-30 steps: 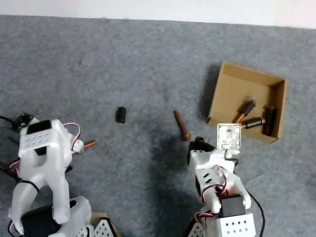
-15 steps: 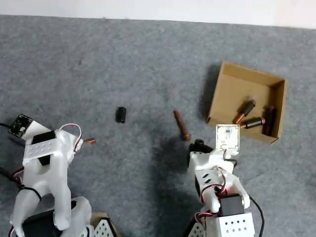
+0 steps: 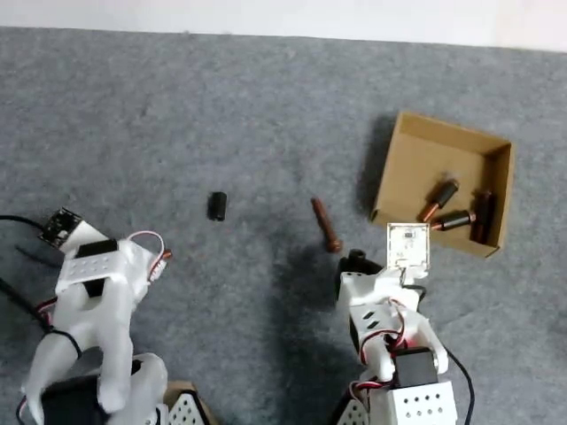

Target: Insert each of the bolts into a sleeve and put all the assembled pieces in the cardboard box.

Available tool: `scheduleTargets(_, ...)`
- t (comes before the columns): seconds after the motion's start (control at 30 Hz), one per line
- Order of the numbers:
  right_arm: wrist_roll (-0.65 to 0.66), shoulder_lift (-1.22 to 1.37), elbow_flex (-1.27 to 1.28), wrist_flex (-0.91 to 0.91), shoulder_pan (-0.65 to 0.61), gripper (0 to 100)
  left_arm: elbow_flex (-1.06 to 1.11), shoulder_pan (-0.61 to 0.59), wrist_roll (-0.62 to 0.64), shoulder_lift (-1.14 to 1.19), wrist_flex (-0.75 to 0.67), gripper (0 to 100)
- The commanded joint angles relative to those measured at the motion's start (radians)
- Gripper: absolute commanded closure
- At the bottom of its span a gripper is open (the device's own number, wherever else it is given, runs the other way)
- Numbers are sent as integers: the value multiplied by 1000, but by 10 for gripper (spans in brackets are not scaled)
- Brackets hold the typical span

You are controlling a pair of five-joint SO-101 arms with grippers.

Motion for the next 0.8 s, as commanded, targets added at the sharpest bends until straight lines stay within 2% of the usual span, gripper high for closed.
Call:
scheduleTargets(0.0,14,-12,-13,-27,8,990,4,25,3,-8,-2,822)
scheduleTargets(0.4,14,-12,-12,-27,8,990,-58,31,-20,-19,2,824)
scheduleTargets(0.63,14,-12,-10,-28,8,989,-275,24,-26,-19,216,822)
scheduleTargets(0.77,14,-12,-10,-28,8,989,-315,10,69,-19,255,821)
